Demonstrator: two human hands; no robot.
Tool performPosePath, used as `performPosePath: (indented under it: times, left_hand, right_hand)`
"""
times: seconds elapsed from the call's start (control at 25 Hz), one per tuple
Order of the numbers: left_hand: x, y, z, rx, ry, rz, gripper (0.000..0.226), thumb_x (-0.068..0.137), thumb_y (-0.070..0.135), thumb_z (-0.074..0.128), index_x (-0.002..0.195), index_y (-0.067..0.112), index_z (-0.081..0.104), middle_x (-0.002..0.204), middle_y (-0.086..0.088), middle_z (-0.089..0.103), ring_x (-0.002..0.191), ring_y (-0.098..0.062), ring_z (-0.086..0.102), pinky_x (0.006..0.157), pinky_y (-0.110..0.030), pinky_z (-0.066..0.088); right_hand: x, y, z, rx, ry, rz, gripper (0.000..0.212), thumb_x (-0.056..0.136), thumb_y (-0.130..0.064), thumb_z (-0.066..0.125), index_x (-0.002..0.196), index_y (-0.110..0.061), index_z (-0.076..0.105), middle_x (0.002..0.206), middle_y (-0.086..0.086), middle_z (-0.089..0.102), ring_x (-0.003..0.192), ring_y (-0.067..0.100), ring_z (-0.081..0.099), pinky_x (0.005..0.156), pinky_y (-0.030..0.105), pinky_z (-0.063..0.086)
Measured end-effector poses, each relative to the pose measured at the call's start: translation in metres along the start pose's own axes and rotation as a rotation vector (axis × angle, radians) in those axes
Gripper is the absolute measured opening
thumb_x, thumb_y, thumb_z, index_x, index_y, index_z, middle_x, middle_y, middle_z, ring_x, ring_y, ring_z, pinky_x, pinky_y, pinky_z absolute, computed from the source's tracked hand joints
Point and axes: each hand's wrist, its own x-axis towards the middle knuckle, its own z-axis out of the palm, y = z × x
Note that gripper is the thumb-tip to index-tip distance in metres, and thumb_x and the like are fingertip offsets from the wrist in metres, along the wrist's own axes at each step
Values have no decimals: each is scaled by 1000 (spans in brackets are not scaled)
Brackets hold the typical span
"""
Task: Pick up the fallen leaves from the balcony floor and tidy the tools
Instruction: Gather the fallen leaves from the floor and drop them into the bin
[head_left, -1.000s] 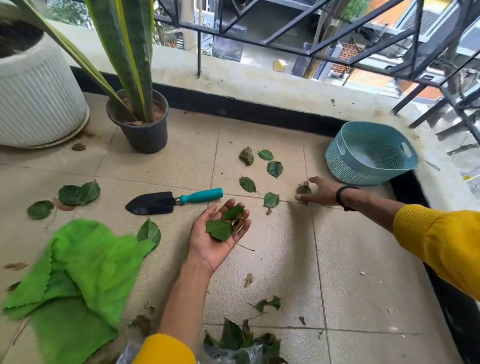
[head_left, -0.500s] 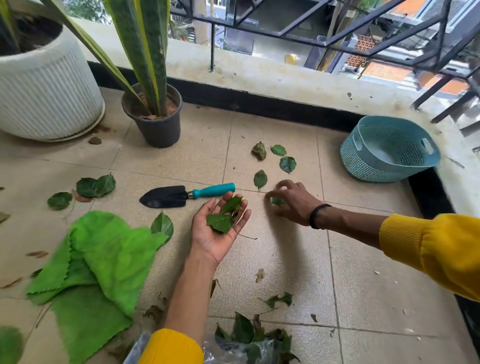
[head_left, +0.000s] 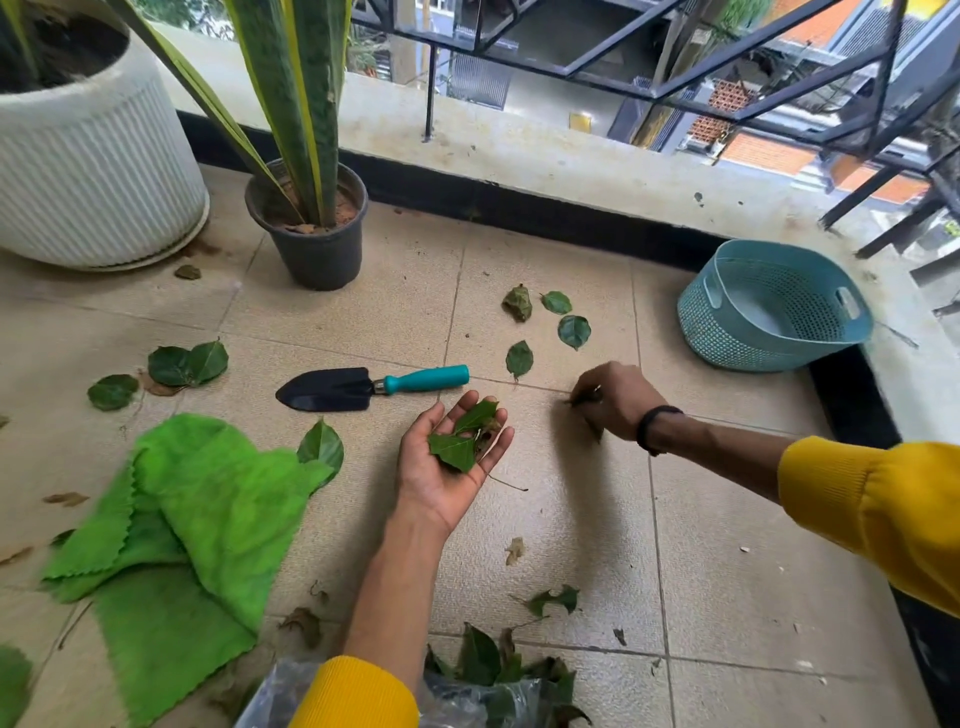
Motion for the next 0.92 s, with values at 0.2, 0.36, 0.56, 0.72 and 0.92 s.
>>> performPosePath:
  times: [0.2,0.36,0.56,0.72,0.92]
  left_hand:
    - [3,-7,0,11,14,-16,41,101,35,48,125,6,64,131,-24,64,126,-39,59,108,-56,45]
    - [7,-10,8,8,11,-28,40,99,35,52,123,5,66,126,-24,66,124,-38,60,99,-58,51]
    - [6,-5,14,28,-9,-15,37,99,33,52,119,6,68,131,-24,64,128,-38,57,98,-56,52]
    - [1,0,15,-48,-43,15,36,102,32,48,122,7,66,131,-25,62,118,-38,62,101,-57,50]
    - [-4,6,8,-31,-32,15,33,102,29,49,118,8,67,123,-25,65,108,-37,66,101,-57,50]
  right_hand:
    - [5,-69,-43,423,-118,50,15,82,-16,80,96,-12,77,91,-2,75,83,9,71,66,19,57]
    - [-18,-138,-38,70,-217,-278,12,83,-19,79,94,-23,78,92,-6,75,85,9,70,72,24,59]
    - [-25,-154,-45,-50,-259,-315,25,84,-26,78,108,-23,76,101,-8,73,85,9,70,70,24,58]
    - [16,-119,-61,343,-111,-96,19,89,-19,75,104,-8,73,98,5,75,68,11,73,54,22,58]
    - [72,-20,-51,-34,21,219,52,84,-30,77,130,-16,58,123,9,62,100,26,62,83,39,56]
